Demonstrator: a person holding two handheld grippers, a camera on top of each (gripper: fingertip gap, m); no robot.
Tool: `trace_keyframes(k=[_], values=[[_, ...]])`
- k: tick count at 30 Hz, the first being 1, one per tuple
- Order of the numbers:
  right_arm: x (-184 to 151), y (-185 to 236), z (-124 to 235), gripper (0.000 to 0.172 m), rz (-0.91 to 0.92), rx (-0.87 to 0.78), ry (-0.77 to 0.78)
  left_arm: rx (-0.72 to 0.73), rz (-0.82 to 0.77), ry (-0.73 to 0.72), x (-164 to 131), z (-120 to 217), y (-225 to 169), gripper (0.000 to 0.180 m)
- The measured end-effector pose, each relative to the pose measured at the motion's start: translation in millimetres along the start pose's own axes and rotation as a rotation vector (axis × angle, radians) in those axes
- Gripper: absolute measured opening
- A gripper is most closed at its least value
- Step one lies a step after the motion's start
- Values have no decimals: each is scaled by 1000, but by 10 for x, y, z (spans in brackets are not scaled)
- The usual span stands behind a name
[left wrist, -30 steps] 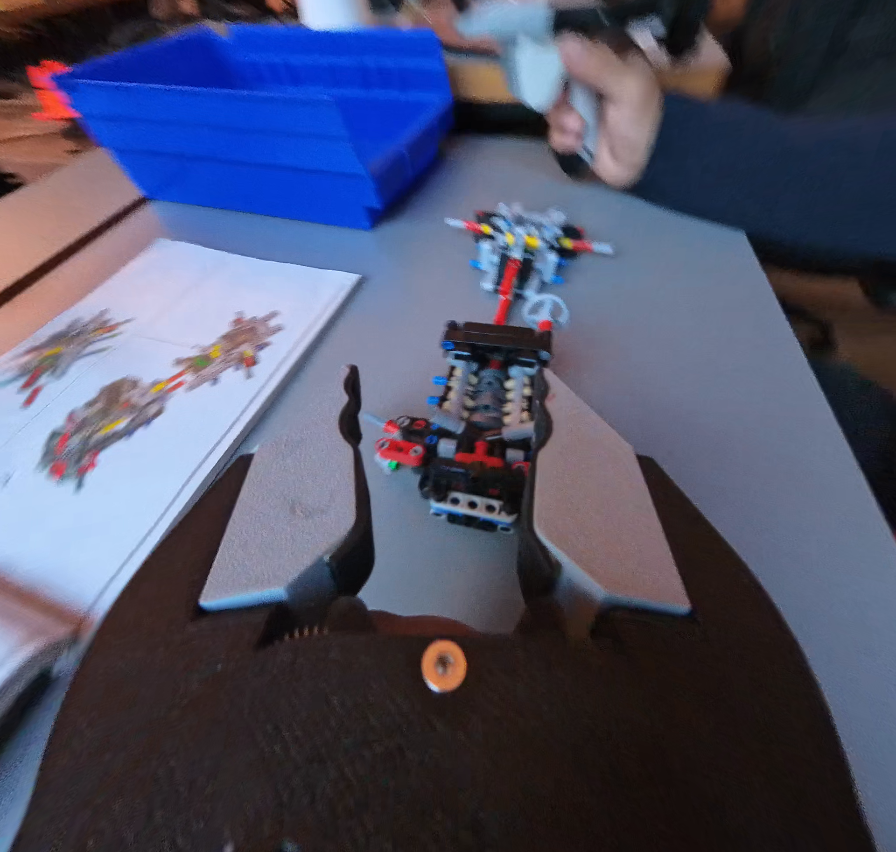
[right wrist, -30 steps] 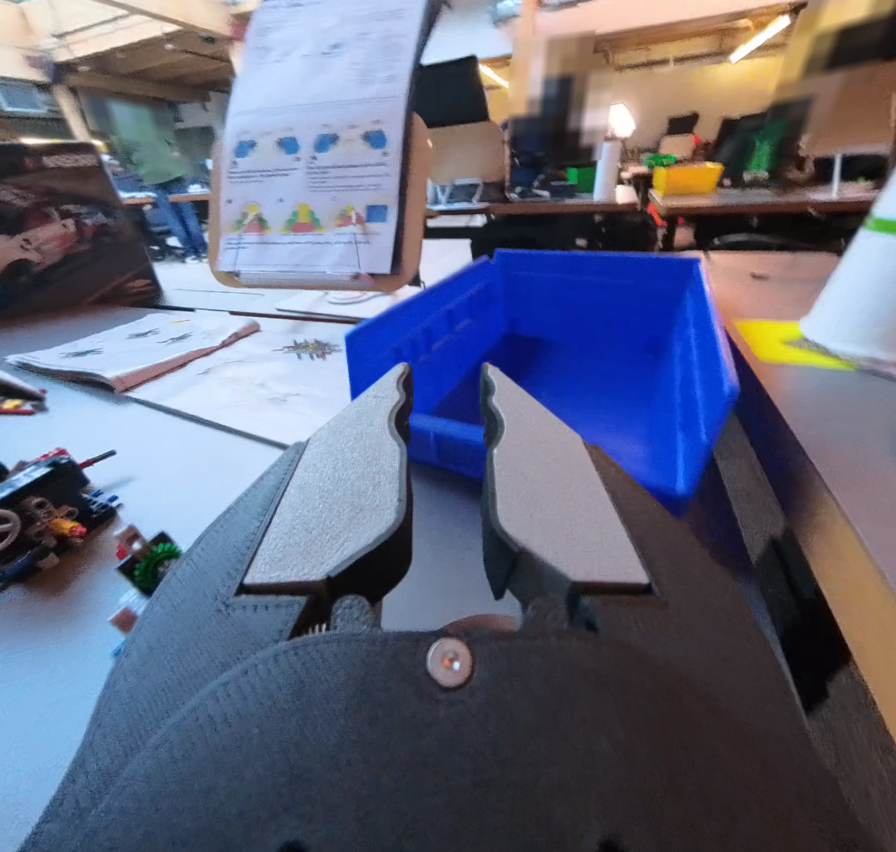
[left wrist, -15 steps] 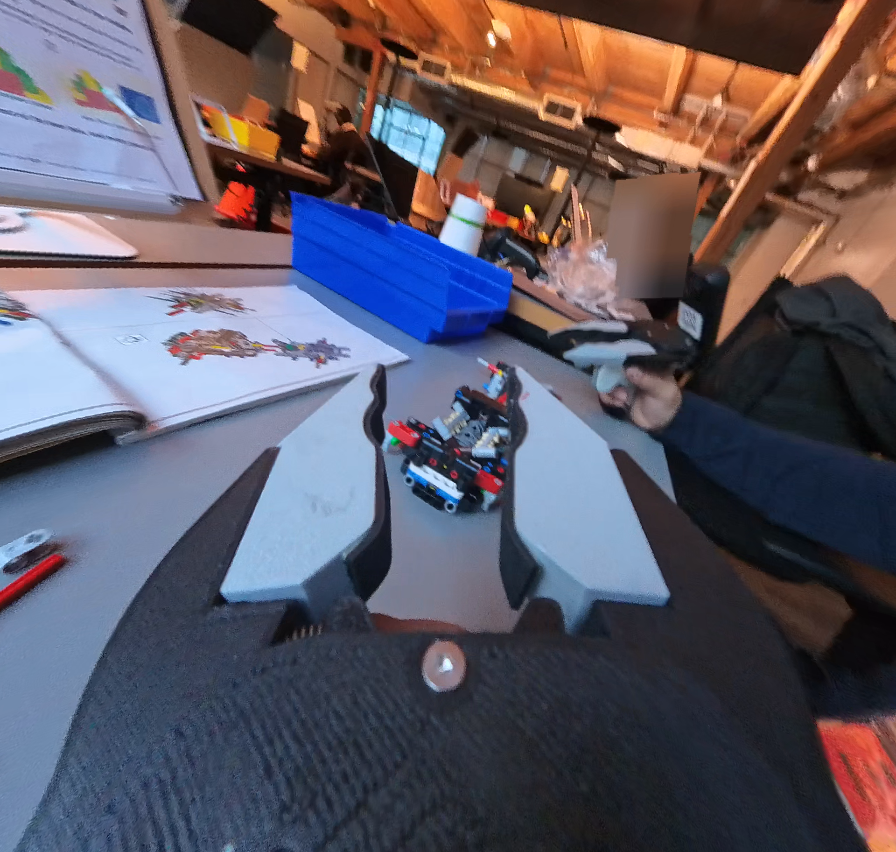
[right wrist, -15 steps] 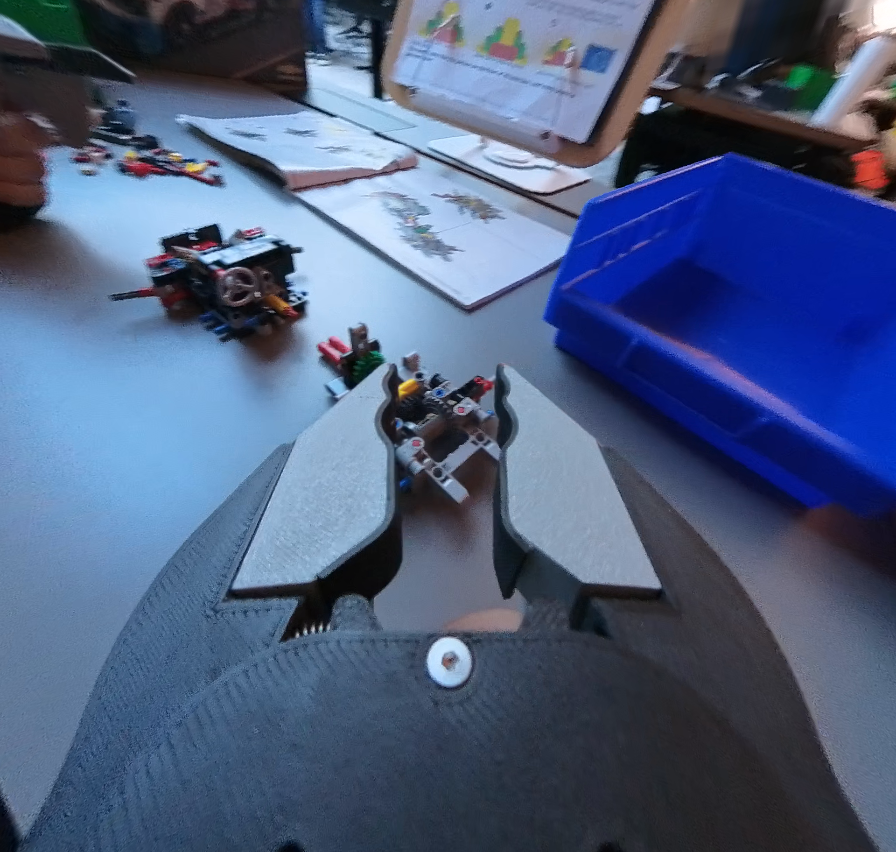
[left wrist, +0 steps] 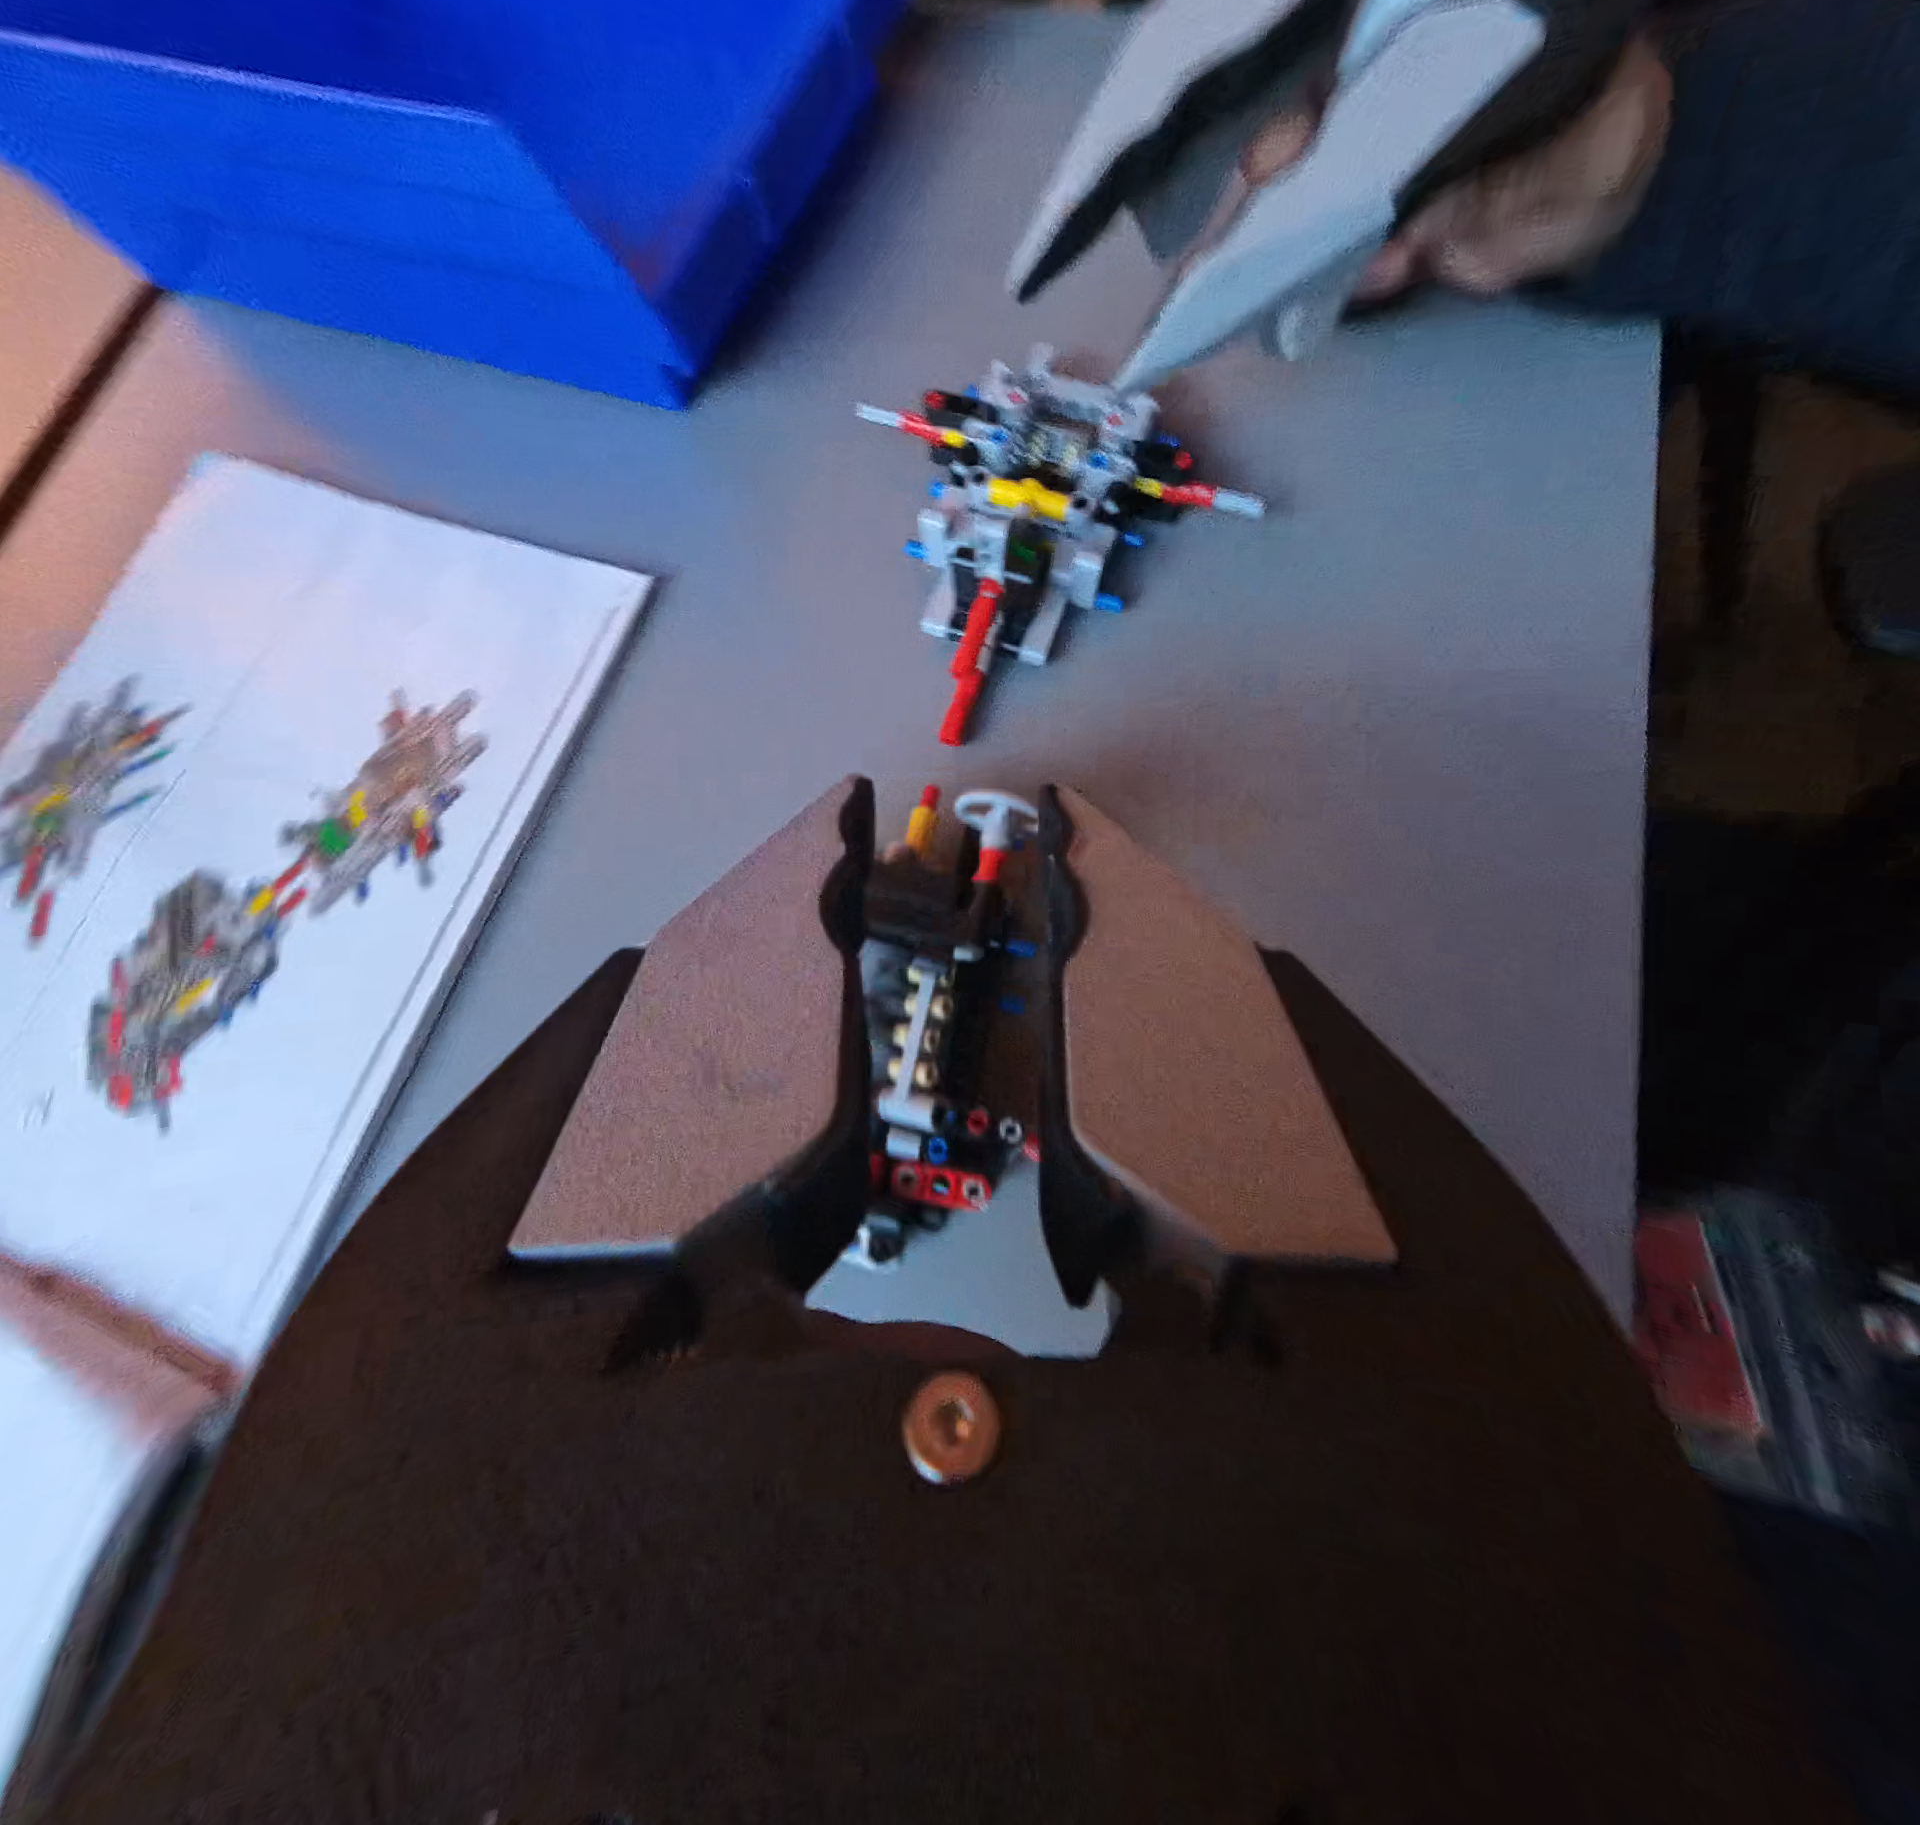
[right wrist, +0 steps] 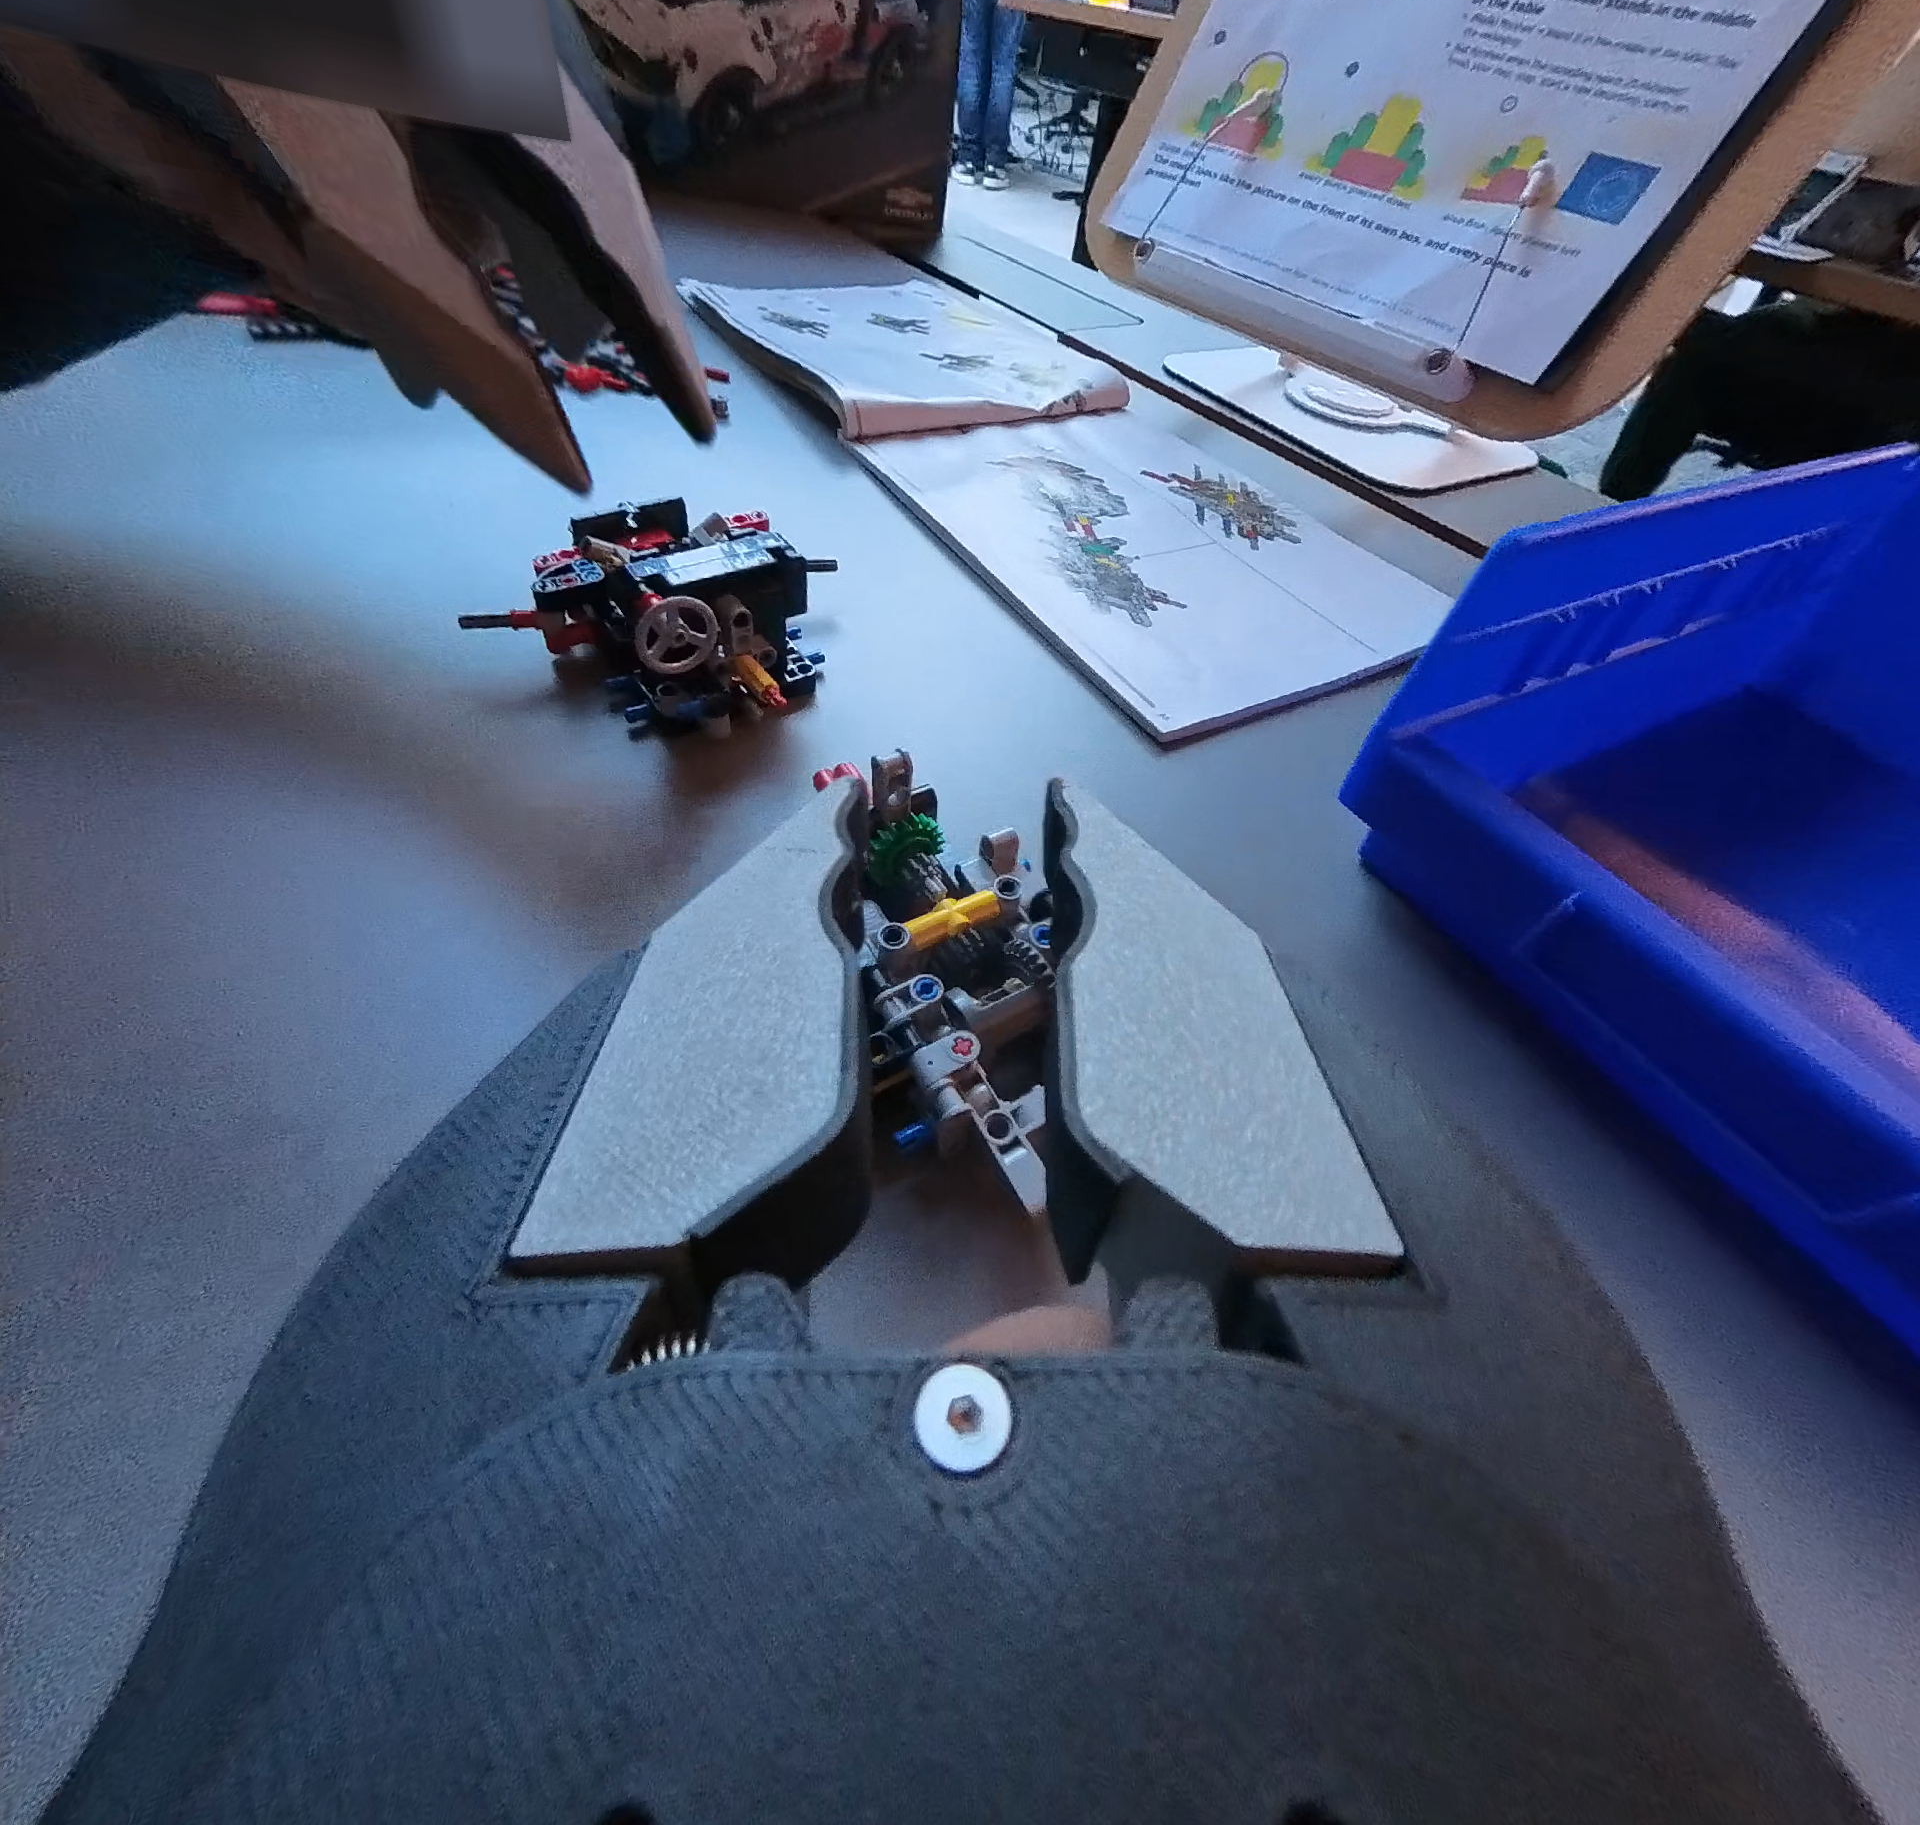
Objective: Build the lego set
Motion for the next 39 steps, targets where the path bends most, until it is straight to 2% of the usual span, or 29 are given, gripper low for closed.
trace_keyframes(k=[4,7,10,13,17,23,31,39], values=[[-14,-51,19,29,-46,-25,-1,-13,-138,228,144,-276,201,32],[-35,-68,48,29,-51,-53,28,-80,-85,280,66,-221,351,43],[-25,-46,87,28,28,-108,62,-104,-35,316,-142,-147,363,55],[8,-27,129,24,99,-170,66,-43,-47,355,-310,-171,326,58],[15,-31,129,24,68,-143,56,73,-147,450,-451,-307,330,63],[15,34,113,17,21,-51,22,46,-200,369,-469,-286,347,62],[223,274,-13,13,-4,77,-112,-35,-274,-35,-414,-25,201,62],[326,509,-258,7,71,130,-77,-66,-269,-104,-514,174,149,62]])
Point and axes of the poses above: each gripper's, where its closed fingertips meet, z back along the fingers, x out of its top, y = z × x across the jaws, the point moved 9 cm from there along z, back along the fingers, and after that the axes turned 10 degrees about z, right-handed, at the moved point
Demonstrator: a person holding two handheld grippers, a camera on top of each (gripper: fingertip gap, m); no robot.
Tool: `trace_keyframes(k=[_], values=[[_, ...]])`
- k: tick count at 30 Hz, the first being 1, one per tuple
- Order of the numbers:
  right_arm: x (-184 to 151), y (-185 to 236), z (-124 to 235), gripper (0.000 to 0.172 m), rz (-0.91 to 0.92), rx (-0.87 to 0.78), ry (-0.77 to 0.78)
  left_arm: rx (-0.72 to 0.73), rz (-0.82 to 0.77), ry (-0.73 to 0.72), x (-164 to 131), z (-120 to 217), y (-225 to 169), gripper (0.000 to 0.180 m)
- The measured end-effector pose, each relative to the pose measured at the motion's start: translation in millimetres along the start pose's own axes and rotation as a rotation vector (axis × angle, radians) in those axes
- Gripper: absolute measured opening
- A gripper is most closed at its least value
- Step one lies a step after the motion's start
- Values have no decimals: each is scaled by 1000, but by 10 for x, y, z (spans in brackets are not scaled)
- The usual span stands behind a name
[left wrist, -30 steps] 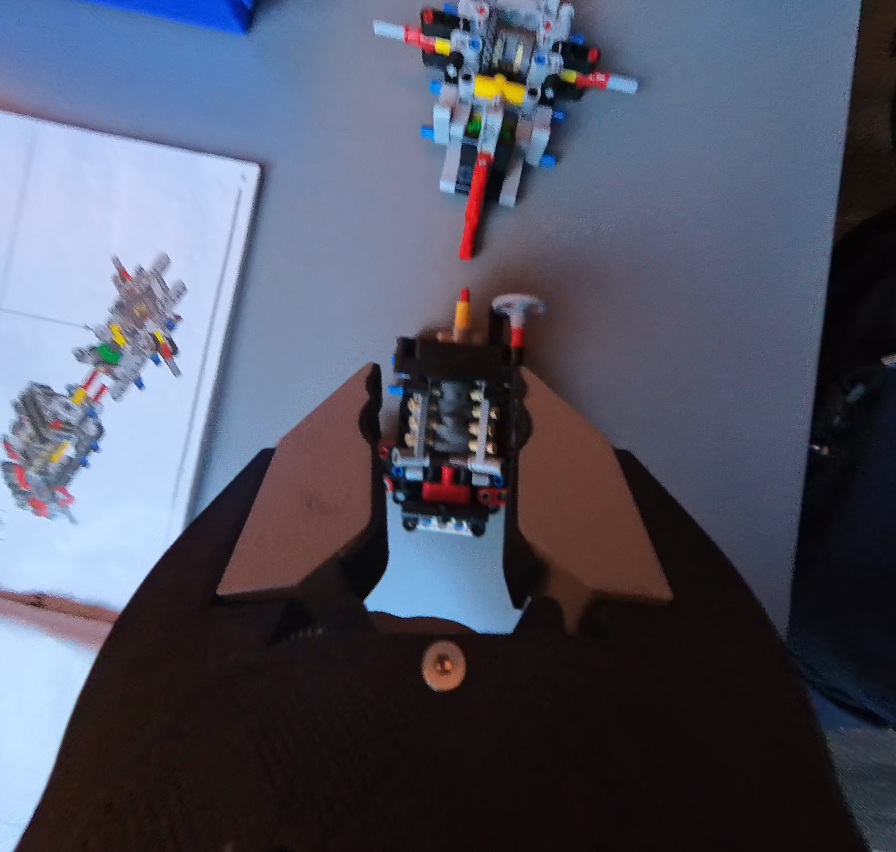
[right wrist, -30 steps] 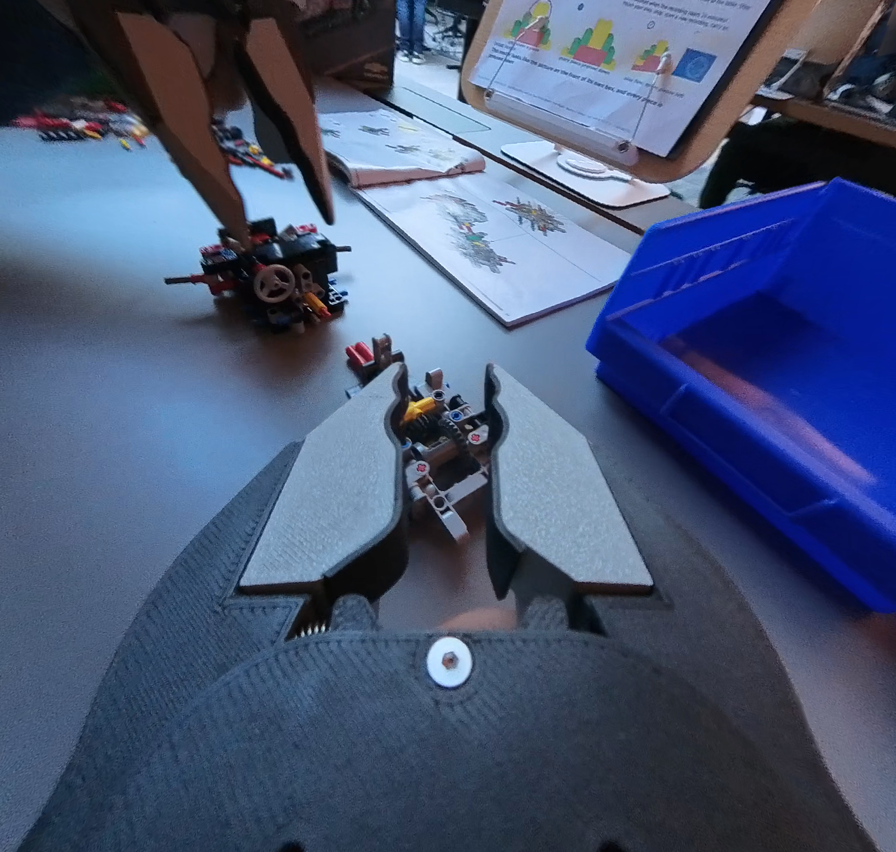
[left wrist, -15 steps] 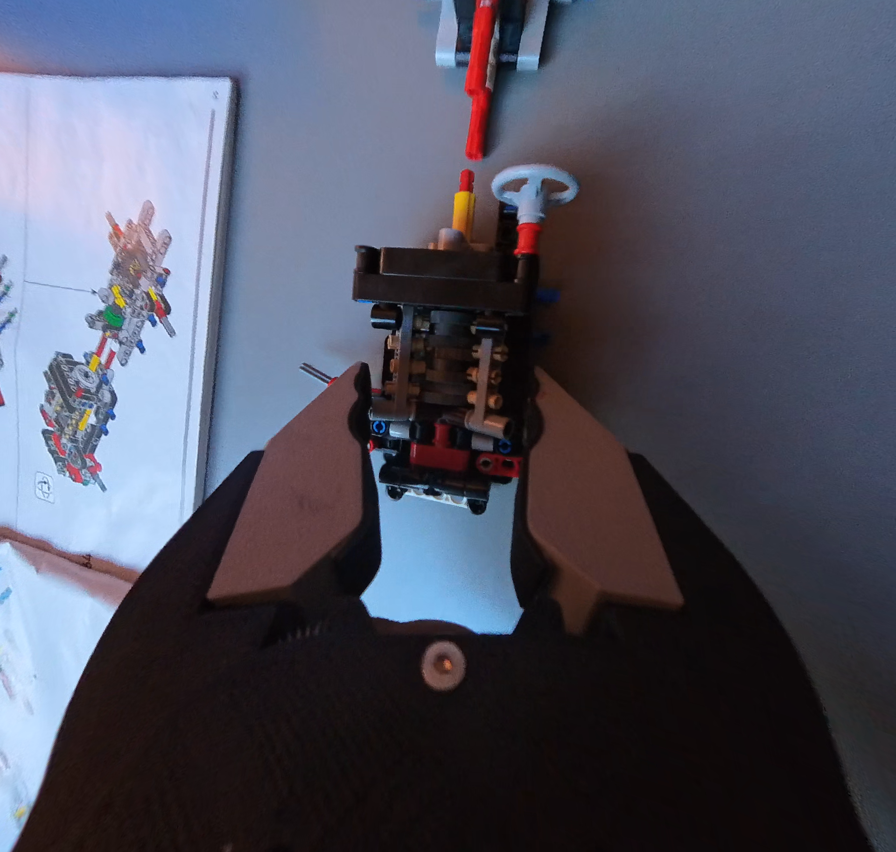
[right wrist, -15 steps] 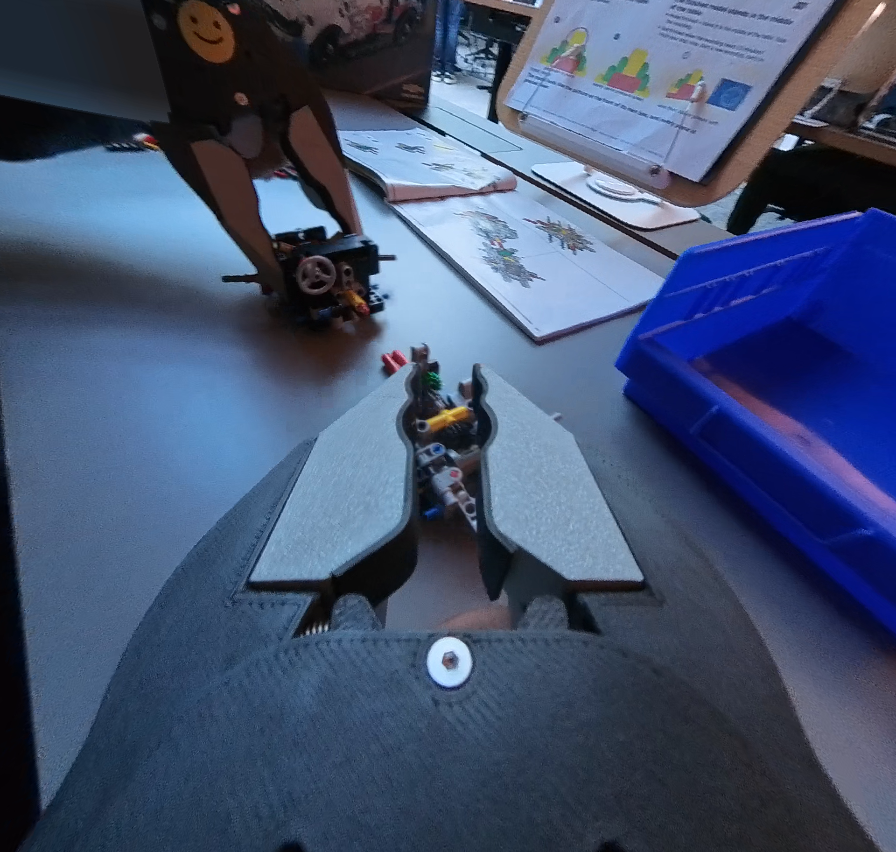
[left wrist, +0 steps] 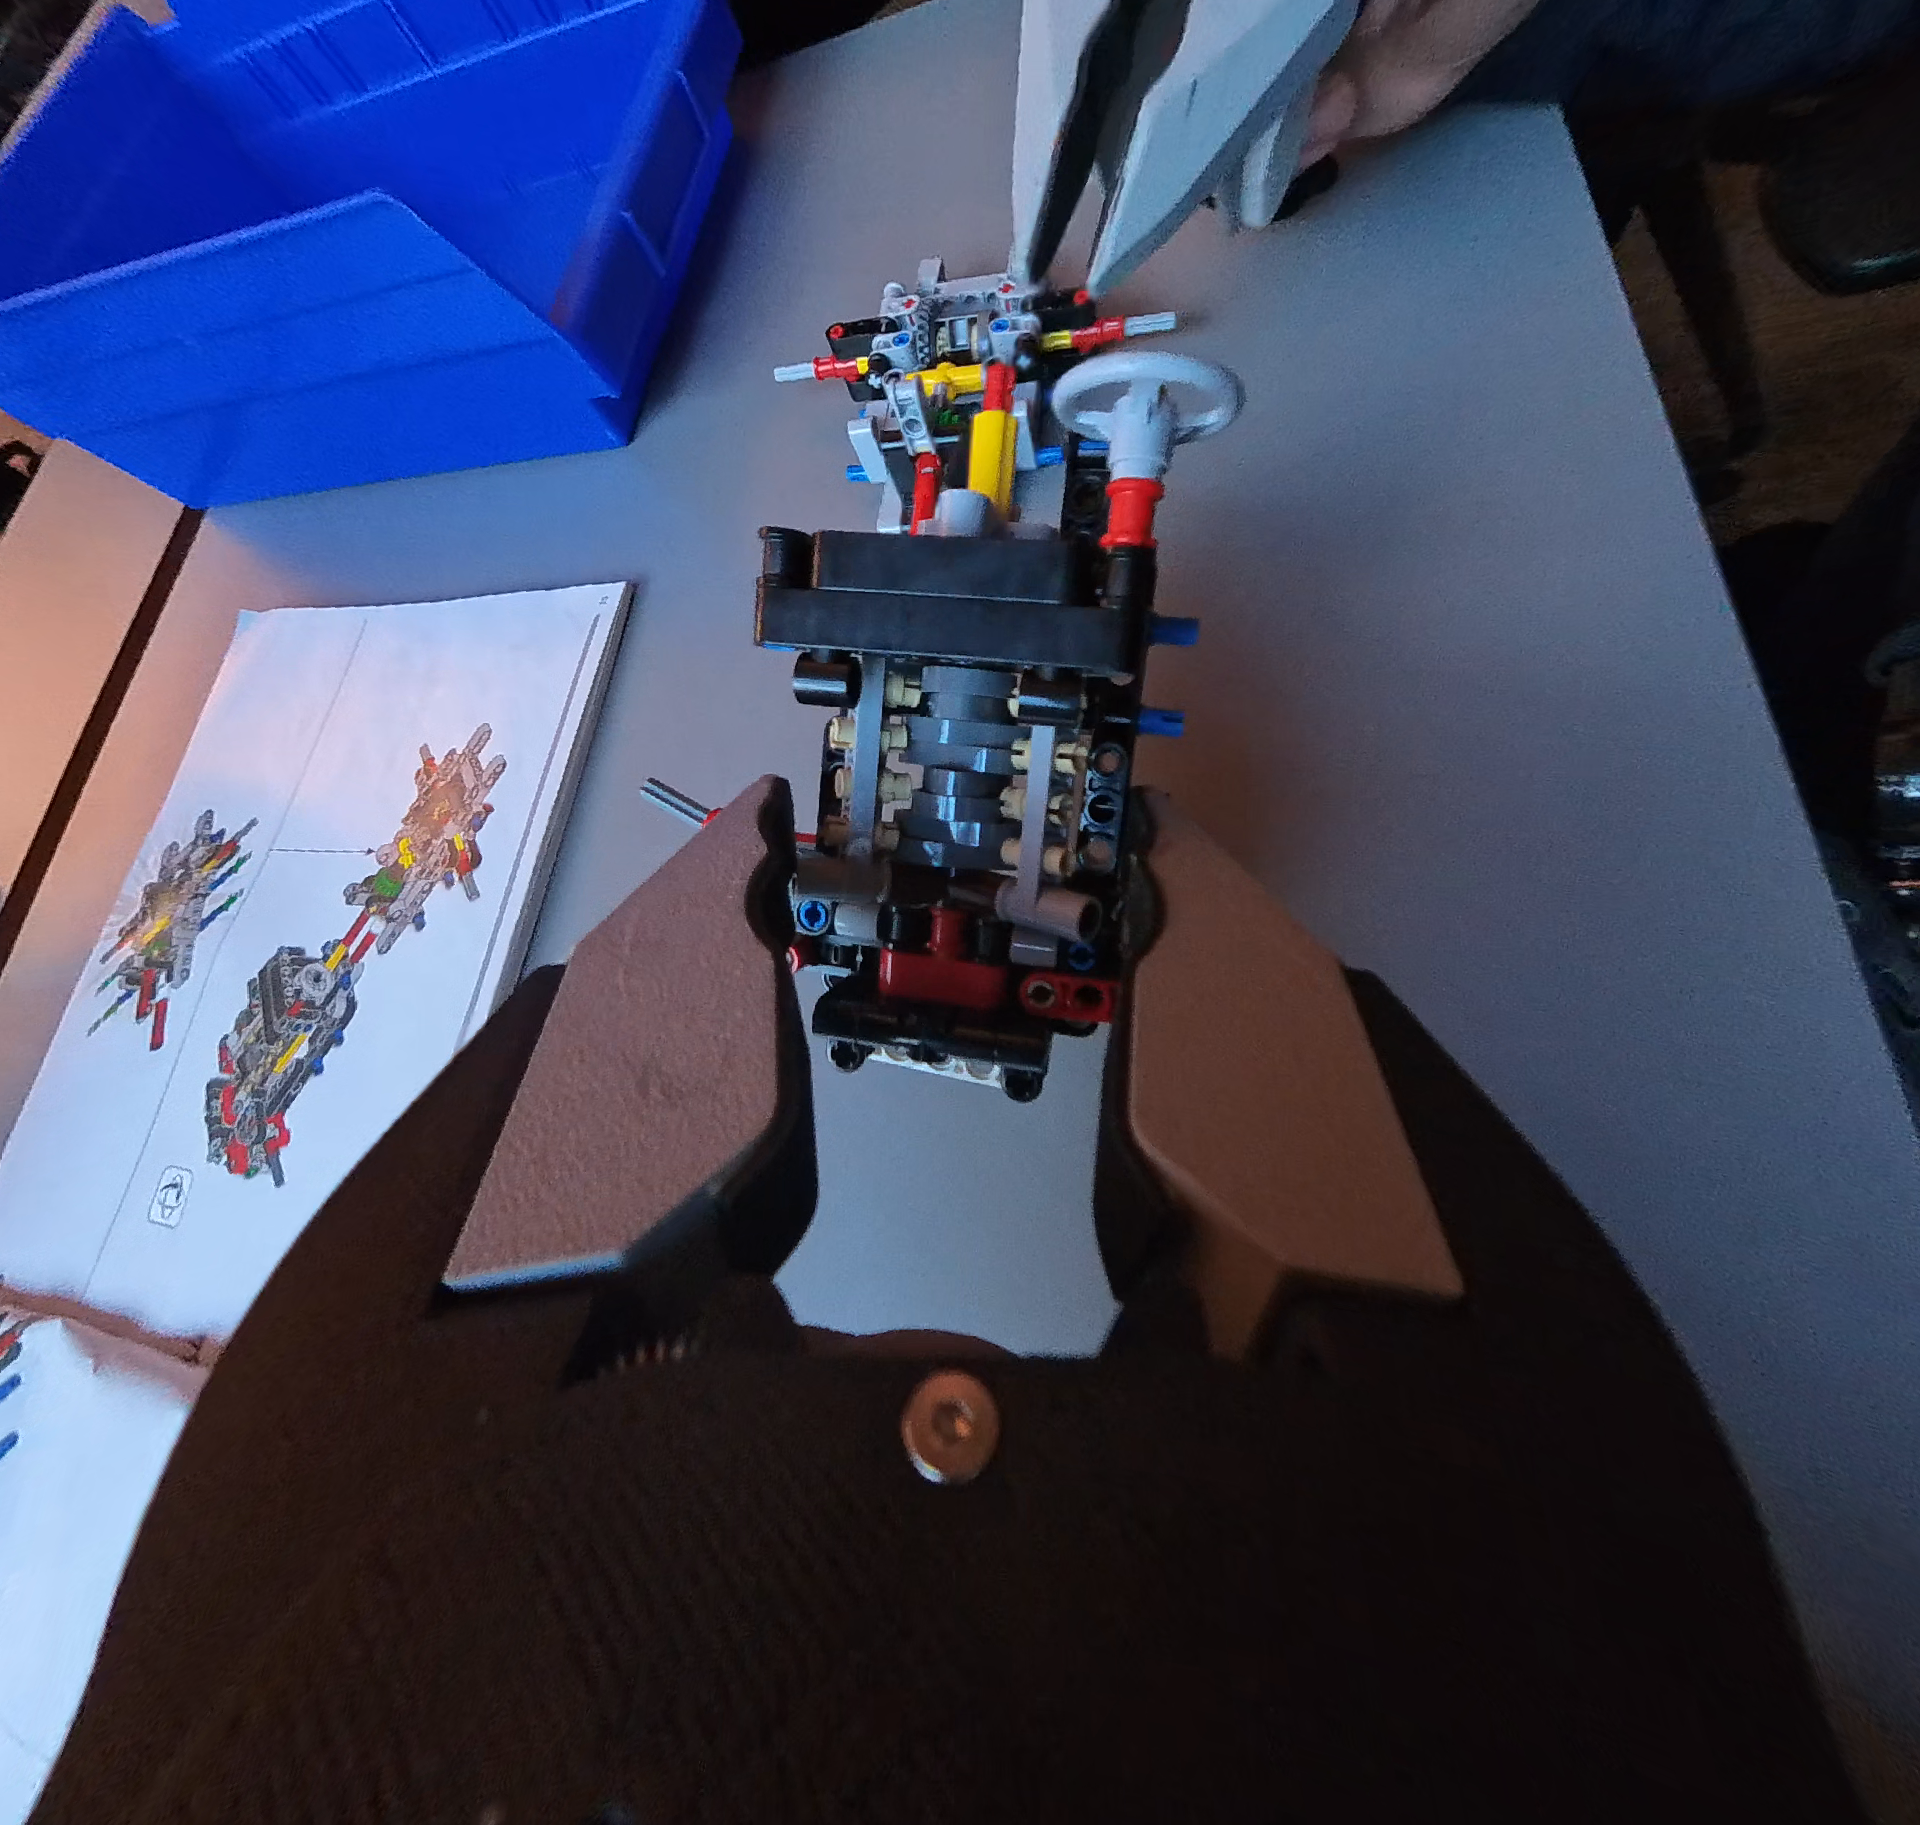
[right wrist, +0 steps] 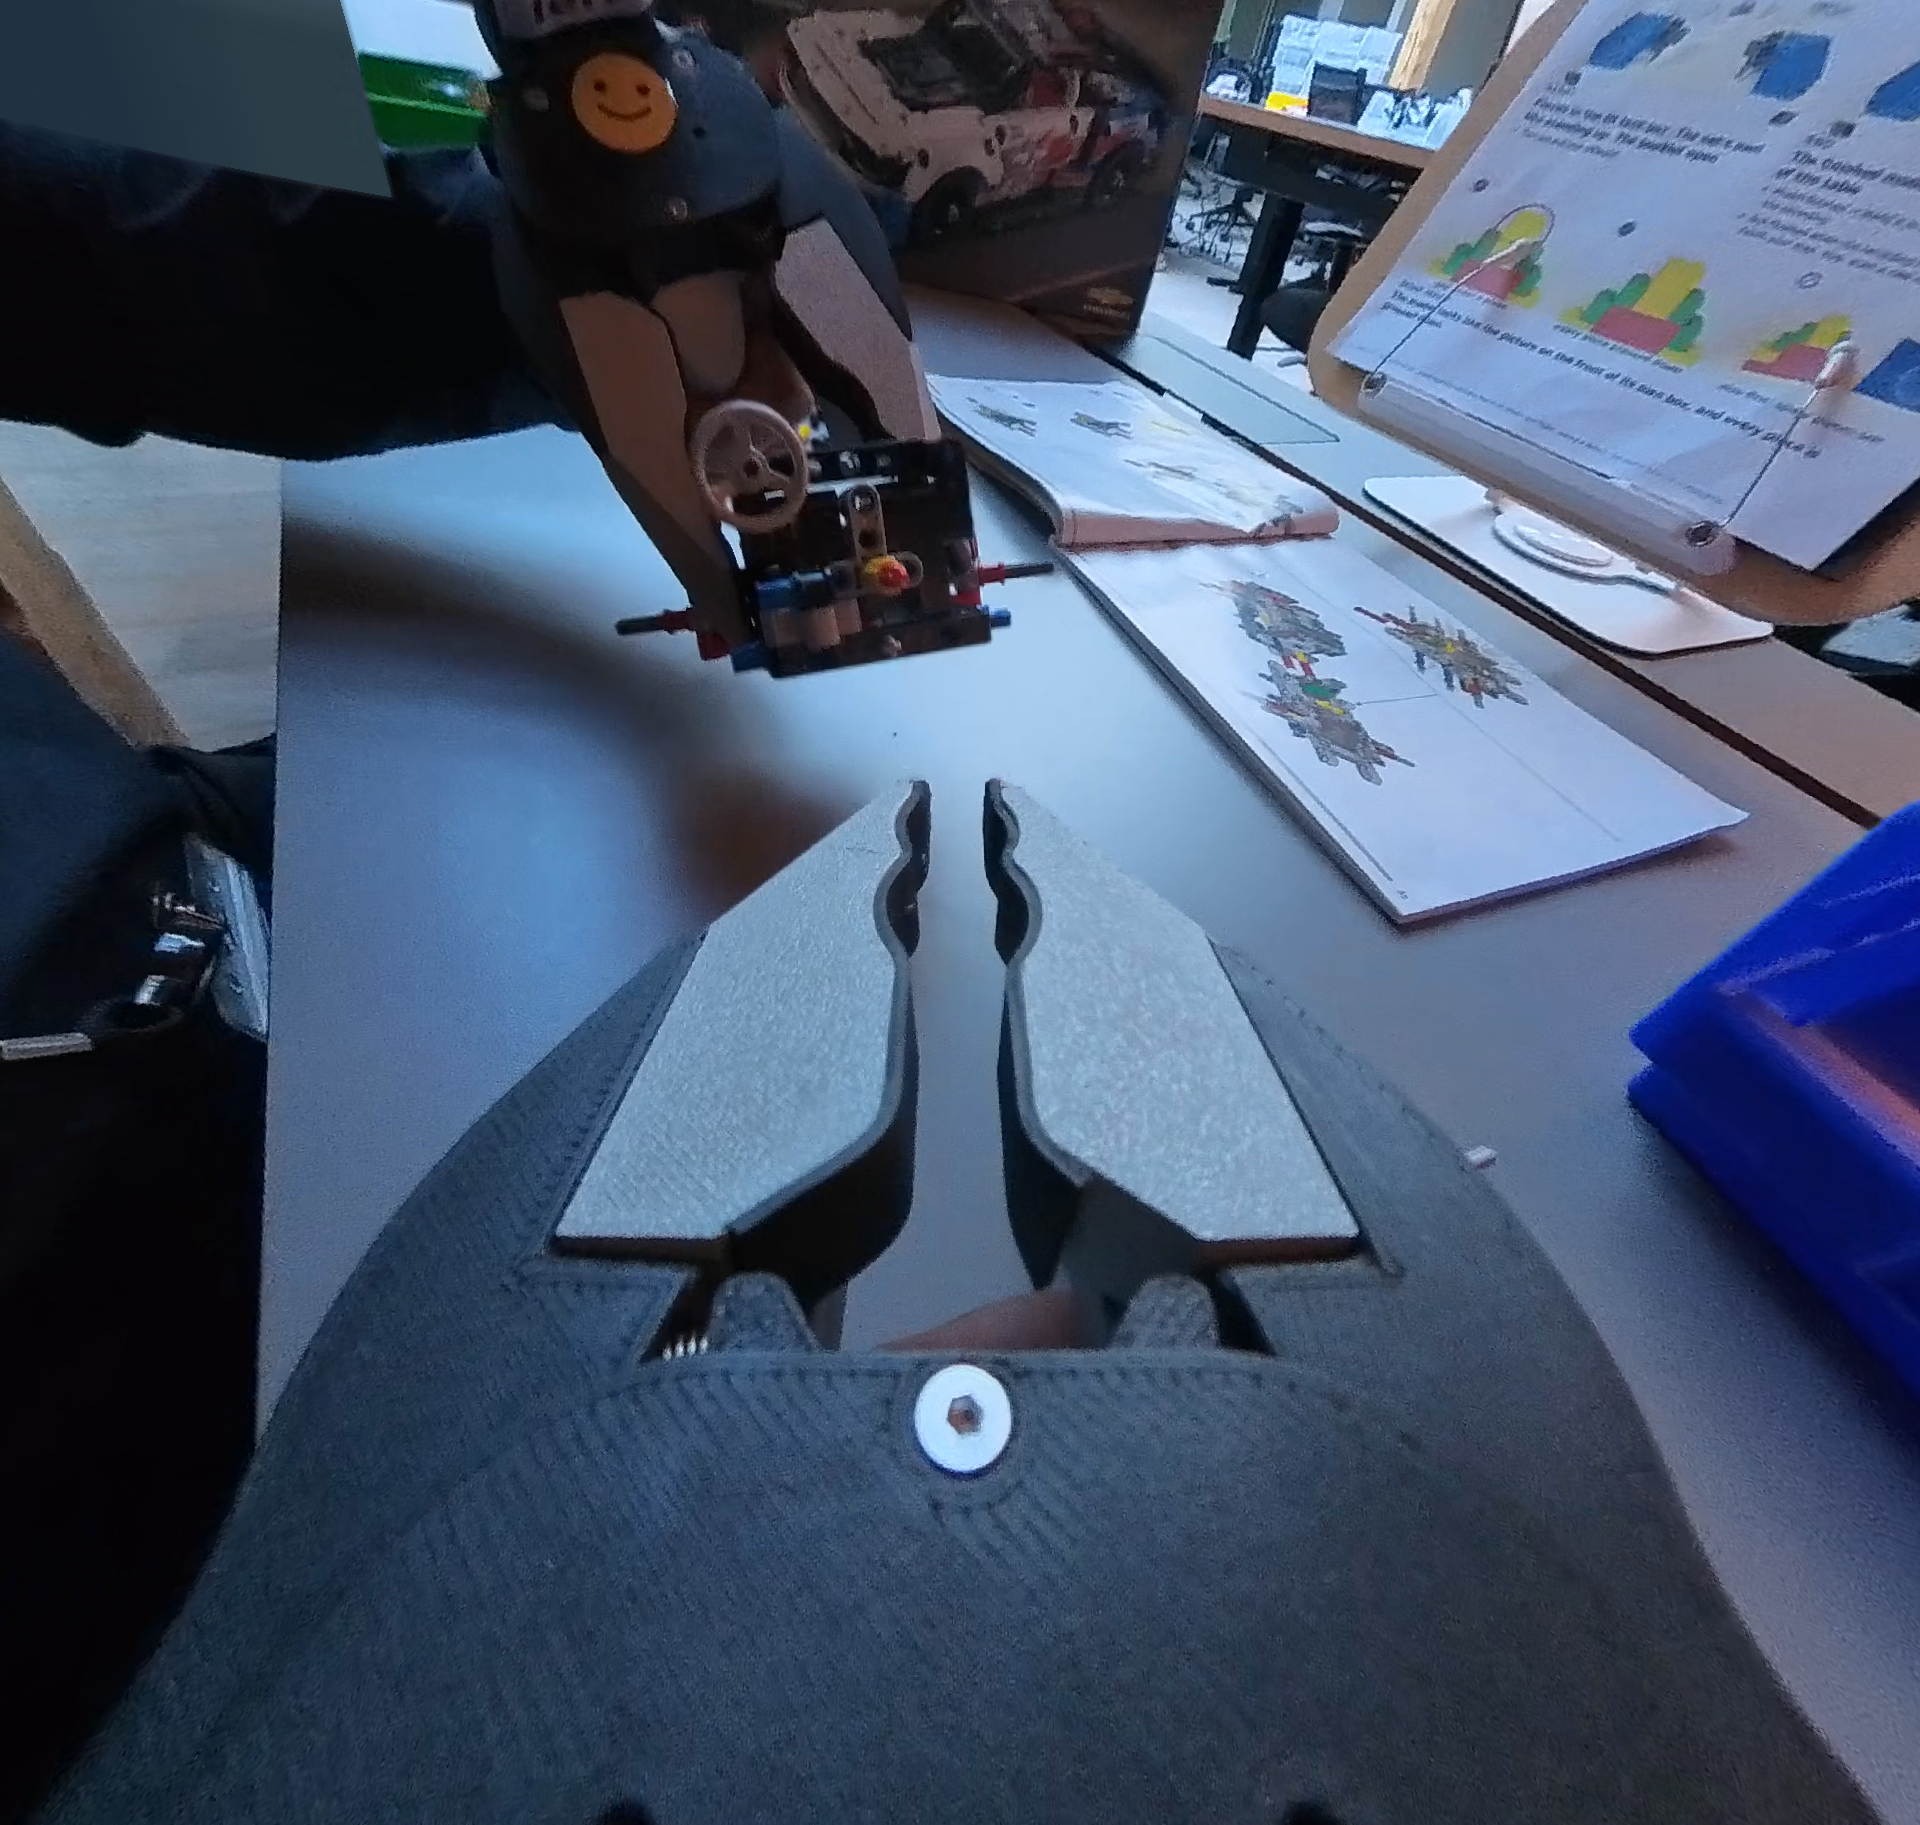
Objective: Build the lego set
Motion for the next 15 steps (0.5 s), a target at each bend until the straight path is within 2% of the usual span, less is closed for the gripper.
trace_keyframes(k=[5,8,10,12,15], values=[[-48,-71,-42,7,17,3,73,-9,15,11,-67,55,3,62],[-66,-292,-29,10,87,-20,202,32,32,204,-184,-22,122,62],[-46,-420,-55,10,114,39,275,58,47,353,-277,-96,225,62],[-37,-494,-129,13,150,123,366,68,52,415,-308,-152,297,61],[-67,-530,-299,18,270,214,514,27,69,427,-282,-200,331,62]])
Point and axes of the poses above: each gripper's, where its closed fingertips meet, z back along the fingers, x out of its top, y = z × x across the jaws, the point moved 9 cm from there along z, back along the fingers, and after that the axes turned 10 degrees about z, right-handed, at the moved point
